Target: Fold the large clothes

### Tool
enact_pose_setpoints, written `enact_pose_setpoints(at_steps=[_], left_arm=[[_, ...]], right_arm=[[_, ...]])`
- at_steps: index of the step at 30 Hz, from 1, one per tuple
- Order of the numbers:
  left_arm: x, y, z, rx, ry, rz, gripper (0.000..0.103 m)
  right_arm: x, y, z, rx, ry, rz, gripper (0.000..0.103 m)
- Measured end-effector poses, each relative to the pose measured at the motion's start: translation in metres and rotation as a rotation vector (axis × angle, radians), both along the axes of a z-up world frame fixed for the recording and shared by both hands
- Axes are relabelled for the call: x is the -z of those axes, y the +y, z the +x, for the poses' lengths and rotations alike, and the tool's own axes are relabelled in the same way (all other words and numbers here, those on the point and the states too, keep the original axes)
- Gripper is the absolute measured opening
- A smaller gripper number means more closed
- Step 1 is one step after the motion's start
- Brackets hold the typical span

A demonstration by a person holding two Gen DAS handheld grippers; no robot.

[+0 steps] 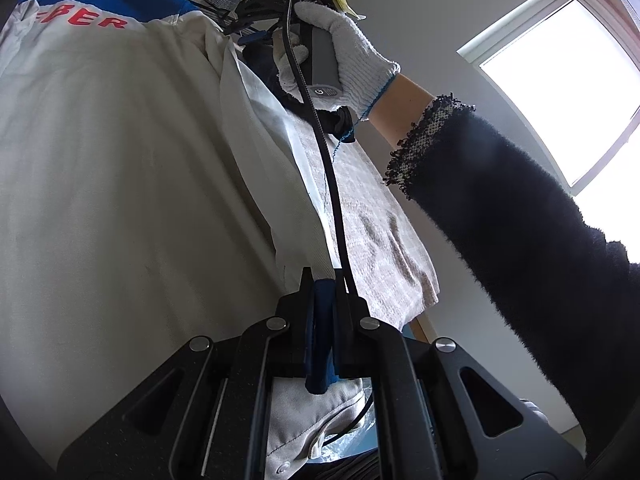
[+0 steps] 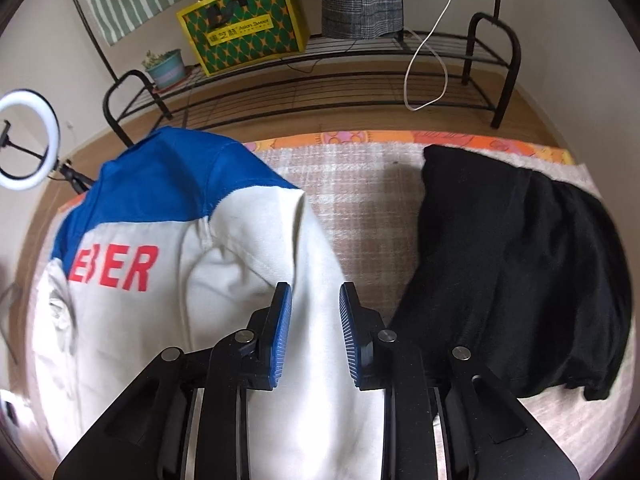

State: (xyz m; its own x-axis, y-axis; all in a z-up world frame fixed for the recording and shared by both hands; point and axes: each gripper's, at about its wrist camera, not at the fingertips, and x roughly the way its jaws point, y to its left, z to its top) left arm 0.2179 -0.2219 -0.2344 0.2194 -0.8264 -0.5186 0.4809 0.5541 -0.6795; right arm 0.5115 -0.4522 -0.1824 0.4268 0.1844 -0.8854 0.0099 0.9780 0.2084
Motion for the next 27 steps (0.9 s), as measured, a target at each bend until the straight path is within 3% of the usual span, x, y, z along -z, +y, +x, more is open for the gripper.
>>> enact_pose_setpoints(at_steps=[10,16,17,18,20,23,27], left_arm=[[0.002,-0.001,0.001,-0.004,0.001,0.007,0.004],[0.003,-0.004,0.000,0.006,-0.004,0.011,0.004],[0.004,-0.004,0.000,0.004,-0.006,0.014,0.004],[0.004,-0.005,0.000,0.003,-0.005,0.016,0.004],[0.005,-0.003,0.002,-0.006,0.005,0.016,0.004],[0.005,0.000,0.002,-0.021,0.016,0.004,0.004],[0.001,0.006,0.001,-0.039,0.032,-0.031,0.004]], right_arm=[[0.007,-0.001,0.002,-0.003,0.040,-0.126,0.023],[0.013,0.001,0.004,-0.025,0.042,-0.120,0.019],[0.016,0.004,0.005,-0.033,0.043,-0.121,0.015],[0.019,0.007,0.005,-0.042,0.043,-0.123,0.003],[0.020,0.009,0.004,-0.034,0.022,-0.145,0.000],[0.007,0.003,-0.003,0.029,-0.038,-0.146,0.000],[-0.036,-0.007,-0.012,0.087,-0.127,-0.127,0.000]])
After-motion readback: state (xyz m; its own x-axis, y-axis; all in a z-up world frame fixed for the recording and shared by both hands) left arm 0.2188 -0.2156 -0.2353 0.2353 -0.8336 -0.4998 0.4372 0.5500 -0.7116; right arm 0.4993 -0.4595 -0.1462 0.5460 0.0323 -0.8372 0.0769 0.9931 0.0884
